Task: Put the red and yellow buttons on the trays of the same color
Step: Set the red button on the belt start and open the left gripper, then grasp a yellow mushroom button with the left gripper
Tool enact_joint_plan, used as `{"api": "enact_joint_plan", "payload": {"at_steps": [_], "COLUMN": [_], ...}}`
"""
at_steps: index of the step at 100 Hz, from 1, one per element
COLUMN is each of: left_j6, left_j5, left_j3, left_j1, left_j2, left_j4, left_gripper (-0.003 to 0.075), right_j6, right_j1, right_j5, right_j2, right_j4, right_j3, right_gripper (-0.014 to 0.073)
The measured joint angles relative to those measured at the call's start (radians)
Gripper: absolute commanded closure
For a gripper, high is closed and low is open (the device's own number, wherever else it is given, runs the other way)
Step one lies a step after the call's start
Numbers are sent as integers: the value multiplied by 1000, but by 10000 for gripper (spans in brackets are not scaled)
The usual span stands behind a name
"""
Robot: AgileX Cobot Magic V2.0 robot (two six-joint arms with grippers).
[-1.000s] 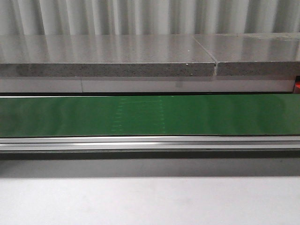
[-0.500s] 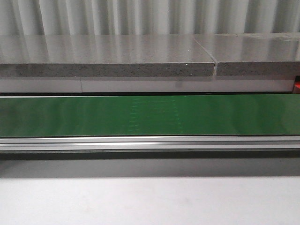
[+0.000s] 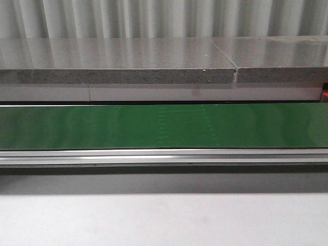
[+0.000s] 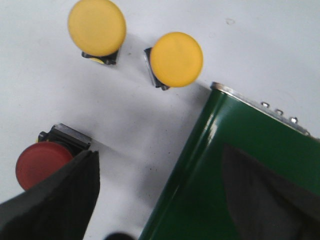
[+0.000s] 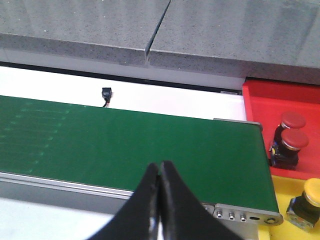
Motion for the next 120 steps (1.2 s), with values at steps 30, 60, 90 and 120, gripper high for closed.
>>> {"api": "enact_joint_plan", "payload": {"at_steps": [30, 60, 90, 120], "left_j6": [-83, -171, -235, -239], "left_j5": [-21, -27, -26, -26], "left_j3": [-121, -249, -272, -272], "left_j1": [73, 75, 75, 75], "left_j2": [129, 260, 323, 333], "left_j4": [-16, -29, -32, -34], "left_gripper": [230, 230, 230, 328], "right_j6": [0, 0, 0, 0], "right_j1": [0, 0, 0, 0], "right_j5": [0, 2, 2, 2], "right_j2": [0, 0, 0, 0], "right_j4": [0, 0, 0, 0], "right_j3": [0, 0, 0, 0], "right_gripper": [666, 666, 666, 666]}}
